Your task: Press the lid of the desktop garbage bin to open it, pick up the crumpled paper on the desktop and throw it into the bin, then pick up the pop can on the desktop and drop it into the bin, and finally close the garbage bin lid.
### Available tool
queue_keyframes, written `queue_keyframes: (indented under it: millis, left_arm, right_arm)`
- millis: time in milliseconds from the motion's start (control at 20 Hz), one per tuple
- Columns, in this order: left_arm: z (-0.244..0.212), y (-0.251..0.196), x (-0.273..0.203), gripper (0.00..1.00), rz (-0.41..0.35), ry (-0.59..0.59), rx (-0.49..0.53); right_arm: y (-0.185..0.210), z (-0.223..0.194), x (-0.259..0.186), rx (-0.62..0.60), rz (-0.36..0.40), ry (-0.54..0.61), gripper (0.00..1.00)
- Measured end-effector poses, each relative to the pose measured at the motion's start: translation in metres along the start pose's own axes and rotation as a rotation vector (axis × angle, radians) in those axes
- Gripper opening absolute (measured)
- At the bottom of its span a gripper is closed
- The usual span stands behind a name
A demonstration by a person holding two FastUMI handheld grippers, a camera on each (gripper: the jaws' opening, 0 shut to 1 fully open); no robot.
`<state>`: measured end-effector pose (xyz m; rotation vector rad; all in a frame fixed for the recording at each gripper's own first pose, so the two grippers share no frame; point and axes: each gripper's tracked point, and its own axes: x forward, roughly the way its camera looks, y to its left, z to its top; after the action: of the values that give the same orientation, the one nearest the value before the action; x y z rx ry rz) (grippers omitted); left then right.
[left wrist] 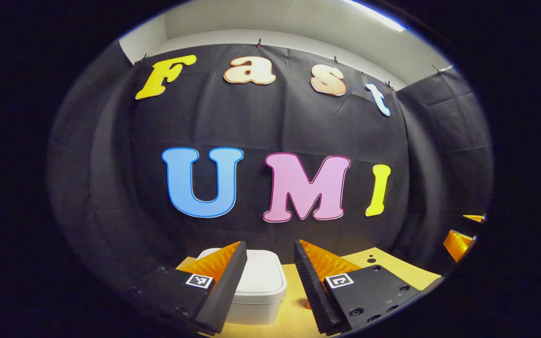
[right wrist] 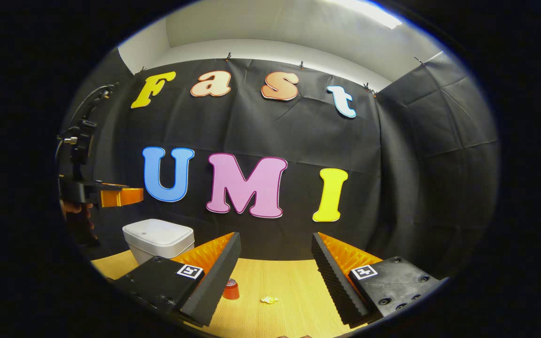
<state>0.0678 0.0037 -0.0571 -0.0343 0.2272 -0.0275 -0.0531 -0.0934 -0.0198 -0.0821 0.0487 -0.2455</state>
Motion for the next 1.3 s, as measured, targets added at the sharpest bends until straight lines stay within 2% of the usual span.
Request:
queue_keyframes:
  millis: [100,150,300,400,450,800,1000,1300]
  left_arm:
    - [-0.002,0.006,0.015,0.60,0.009,0.010,0.001]
    - [-0.004,0.012,0.024,0.48,0.027,0.014,0.007]
    - [-0.027,0.022,0.054,0.31,0.055,0.074,0.000]
    - [-0.044,0.033,0.069,0.16,0.081,0.121,0.003]
    - [-0.050,0.032,0.074,0.10,0.070,0.140,-0.003]
    - [-0.101,0.037,0.069,0.06,-0.003,0.288,-0.063]
    - [-0.118,0.056,0.068,0.06,0.037,0.314,-0.010]
    - [-0.141,0.070,0.065,0.06,0.063,0.362,-0.017]
  right_arm:
    - [0.001,-0.009,0.000,-0.010,0.010,0.016,0.98]
    - [0.001,-0.011,0.000,-0.008,0.011,0.021,0.98]
    - [-0.001,-0.023,0.004,-0.012,0.007,0.032,0.98]
    - [0.001,-0.033,0.008,-0.017,0.018,0.055,0.98]
    - [0.001,-0.035,0.010,-0.015,0.020,0.061,0.98]
    - [0.006,-0.047,0.020,-0.008,0.046,0.090,0.98]
    - [0.003,-0.054,0.024,0.006,0.046,0.109,0.98]
    - [0.006,-0.063,0.026,0.002,0.057,0.138,0.98]
